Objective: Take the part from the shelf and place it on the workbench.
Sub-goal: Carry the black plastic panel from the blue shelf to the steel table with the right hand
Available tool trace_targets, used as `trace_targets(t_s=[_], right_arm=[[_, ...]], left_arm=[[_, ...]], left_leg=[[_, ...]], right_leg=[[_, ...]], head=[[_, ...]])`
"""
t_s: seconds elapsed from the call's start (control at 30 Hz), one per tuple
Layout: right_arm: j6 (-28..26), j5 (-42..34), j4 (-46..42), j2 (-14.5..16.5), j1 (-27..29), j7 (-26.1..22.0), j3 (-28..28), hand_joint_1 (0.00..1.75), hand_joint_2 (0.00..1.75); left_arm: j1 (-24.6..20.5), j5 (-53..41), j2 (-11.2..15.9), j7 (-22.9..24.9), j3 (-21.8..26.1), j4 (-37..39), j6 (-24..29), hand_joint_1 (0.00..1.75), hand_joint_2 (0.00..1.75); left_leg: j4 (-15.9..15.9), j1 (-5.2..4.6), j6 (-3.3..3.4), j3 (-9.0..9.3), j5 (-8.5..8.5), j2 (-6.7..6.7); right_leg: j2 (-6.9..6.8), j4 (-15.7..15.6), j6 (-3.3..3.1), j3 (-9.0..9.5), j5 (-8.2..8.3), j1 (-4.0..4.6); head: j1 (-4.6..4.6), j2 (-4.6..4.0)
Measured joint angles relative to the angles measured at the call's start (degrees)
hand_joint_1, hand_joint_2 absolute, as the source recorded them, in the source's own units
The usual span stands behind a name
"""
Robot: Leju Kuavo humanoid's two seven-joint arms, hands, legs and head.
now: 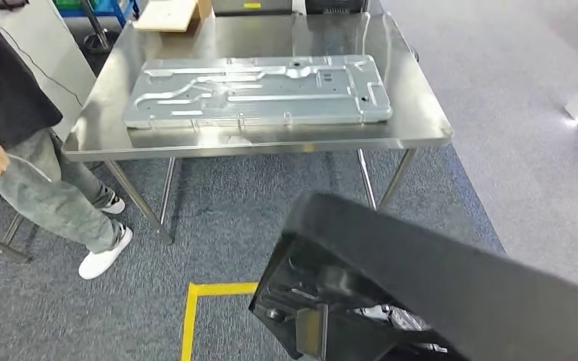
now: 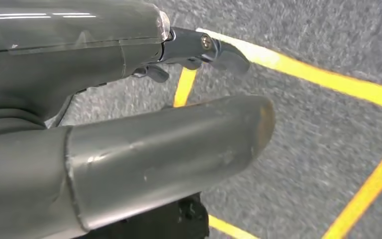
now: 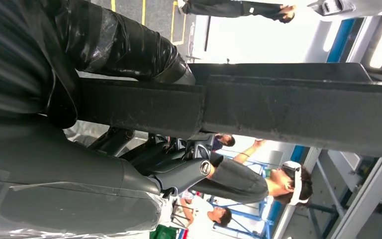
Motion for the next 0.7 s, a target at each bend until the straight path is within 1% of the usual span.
trace_targets(t_s=[0.03, 0.07, 0.1, 0.13, 0.17, 0.2, 0.27, 0.3, 0.33, 0.37, 0.4, 0.47, 0.5, 0.53, 0.6, 0.63, 0.67, 0.7], right_arm=[[0.0, 0.0, 0.0, 0.0, -0.1, 0.0, 0.0, 1.75, 1.75], [0.0, 0.0, 0.0, 0.0, -0.1, 0.0, 0.0, 1.75, 1.75], [0.1, 0.0, 0.0, 0.0, -0.2, 0.0, 0.0, 1.75, 1.75], [0.1, -0.1, 0.0, 0.0, -0.2, -0.1, 0.0, 1.75, 1.75], [0.1, -0.1, 0.0, 0.0, -0.3, -0.1, 0.0, 1.75, 1.75], [0.1, -0.2, 0.0, 0.0, -0.3, -0.1, 0.0, 1.75, 1.75], [0.1, -0.2, 0.0, 0.0, -0.4, -0.1, -0.1, 1.75, 1.75], [0.1, -0.2, 0.0, 0.0, -0.4, -0.1, -0.1, 1.75, 1.75], [0.1, -0.2, 0.0, 0.0, -0.4, -0.1, -0.1, 1.75, 1.75], [0.1, -0.2, 0.0, 0.0, -0.4, -0.1, -0.1, 1.75, 1.75], [0.1, -0.2, 0.0, 0.0, -0.4, -0.1, -0.1, 1.75, 1.75], [0.1, -0.2, 0.0, 0.0, -0.4, -0.2, -0.1, 1.75, 1.75], [0.2, -0.2, 0.0, 0.0, -0.4, -0.2, -0.1, 1.75, 1.75], [0.2, -0.2, -0.1, 0.0, -0.4, -0.2, -0.2, 1.75, 1.75], [0.2, -0.2, -0.2, -0.1, -0.3, -0.3, -0.2, 1.75, 1.75], [0.2, -0.2, -0.3, -0.1, -0.3, -0.3, -0.3, 1.75, 1.75], [0.2, -0.2, -0.4, -0.1, -0.3, -0.3, -0.3, 1.75, 1.75], [0.2, -0.2, -0.5, -0.1, -0.3, -0.3, -0.3, 1.75, 1.75]], left_arm=[[0.0, 0.0, 0.0, 0.0, 0.0, 0.0, 0.0, 0.00, 0.00], [0.1, 0.0, 0.0, 0.0, 0.0, 0.0, 0.0, 0.00, 0.00], [0.1, 0.0, 0.0, 0.0, 0.0, 0.0, 0.0, 0.00, 0.00], [0.1, 0.0, 0.0, 0.0, 0.0, 0.0, 0.0, 0.00, 0.00], [0.1, 0.0, 0.0, 0.0, 0.0, 0.0, 0.0, 0.00, 0.00], [0.0, 0.0, 0.1, 0.0, 0.0, 0.0, 0.0, 0.00, 0.00], [0.0, 0.0, 0.1, 0.0, 0.0, 0.0, 0.0, 0.00, 0.00], [0.0, 0.0, 0.1, 0.0, 0.0, 0.0, 0.0, 0.00, 0.00], [0.0, 0.0, 0.1, 0.0, 0.0, 0.0, 0.0, 0.00, 0.00], [0.0, 0.0, 0.1, 0.0, 0.0, 0.0, 0.0, 0.00, 0.00], [0.1, 0.0, 0.1, 0.0, 0.0, 0.0, 0.0, 0.00, 0.00], [0.1, -0.1, 0.1, 0.0, 0.0, 0.0, 0.0, 0.00, 0.00], [0.0, -0.1, 0.1, -0.1, 0.0, 0.0, 0.0, 0.00, 0.00], [0.0, -0.1, 0.1, -0.1, 0.0, 0.0, 0.0, 0.00, 0.00], [-0.1, -0.2, 0.1, -0.1, 0.0, 0.0, 0.0, 0.00, 0.00], [-0.1, -0.2, 0.1, -0.1, 0.0, 0.0, 0.0, 0.00, 0.00], [-0.2, -0.2, 0.2, -0.1, 0.0, 0.0, 0.0, 0.00, 0.00], [-0.3, -0.3, 0.2, -0.1, 0.0, 0.0, 0.0, 0.00, 0.00]], left_leg=[[-0.7, -0.11, 0.40, 0.06, 0.48, 0.00], [-0.8, -0.21, 0.79, 0.18, 0.12, -0.02], [-1.0, -0.09, 1.13, 0.56, 0.29, -0.08], [-1.3, 0.02, 1.46, 1.08, 0.17, -0.13], [-1.5, 0.11, 1.82, 1.71, -0.05, -0.14], [-1.8, 0.19, 2.13, 2.33, -0.32, -0.15], [-1.9, 0.12, 2.50, 3.25, -1.12, -0.17], [-1.9, 0.08, 2.52, 3.70, -1.56, -0.20], [-1.9, 0.05, 2.50, 4.27, -2.06, -0.24], [-1.9, 0.02, 2.44, 4.96, -2.59, -0.29], [-1.9, -0.01, 2.35, 5.78, -3.17, -0.33], [-2.0, -0.09, 2.08, 7.49, -4.35, -0.38], [-2.2, -0.09, 1.84, 8.05, -4.82, -0.43], [-2.4, -0.07, 1.53, 8.36, -5.19, -0.45], [-2.4, -0.07, 0.72, 8.84, -5.18, -0.44], [-1.9, -0.07, 0.35, 8.87, -5.00, -0.36], [-0.6, -0.09, 0.07, 8.57, -4.79, -0.29], [1.6, -0.08, -0.12, 7.48, -5.01, -0.25]], right_leg=[[0.03, 0.1, 0.36, 0.09, -0.27, 0.08], [0.06, 0.2, 0.68, 0.16, -0.37, 0.13], [0.04, 0.5, 0.98, 0.18, -0.39, 0.13], [0.01, 1.7, 1.21, -0.12, -0.35, 0.12], [-0.03, 3.8, 1.44, -1.13, -0.59, 0.07], [-0.06, 6.9, 1.67, -2.81, -1.28, 0.00], [-0.09, 14.1, 2.03, -7.71, -4.24, -0.14], [-0.10, 16.7, 2.12, -9.96, -5.63, -0.19], [-0.10, 18.0, 2.15, -11.62, -6.19, -0.21], [-0.10, 17.3, 2.10, -12.28, -5.38, -0.19], [-0.10, 14.8, 1.94, -12.01, -3.35, -0.14], [-0.13, 7.5, 1.21, -10.13, 2.51, 0.18], [-0.15, 4.6, 0.81, -9.43, 4.43, 0.43], [-0.14, 3.0, 0.42, -9.06, 5.68, 0.67], [0.03, 1.8, -0.21, -8.64, 5.87, 0.89], [0.11, 1.5, -0.52, -8.08, 6.01, 0.74], [0.15, 1.0, -0.85, -7.41, 5.84, 0.55], [0.12, 0.7, -1.16, -6.73, 5.61, 0.35]], head=[[0.01, 0.00], [0.00, 0.00], [0.00, 0.00], [0.00, 0.00], [0.01, 0.00], [0.01, 0.01], [0.02, 0.01], [0.02, 0.01], [0.02, 0.00], [0.02, 0.00], [0.02, 0.00], [0.01, 0.00], [0.04, 0.00], [0.07, 0.00], [0.14, 0.01], [0.12, 0.01], [0.12, 0.01], [0.10, 0.01]])
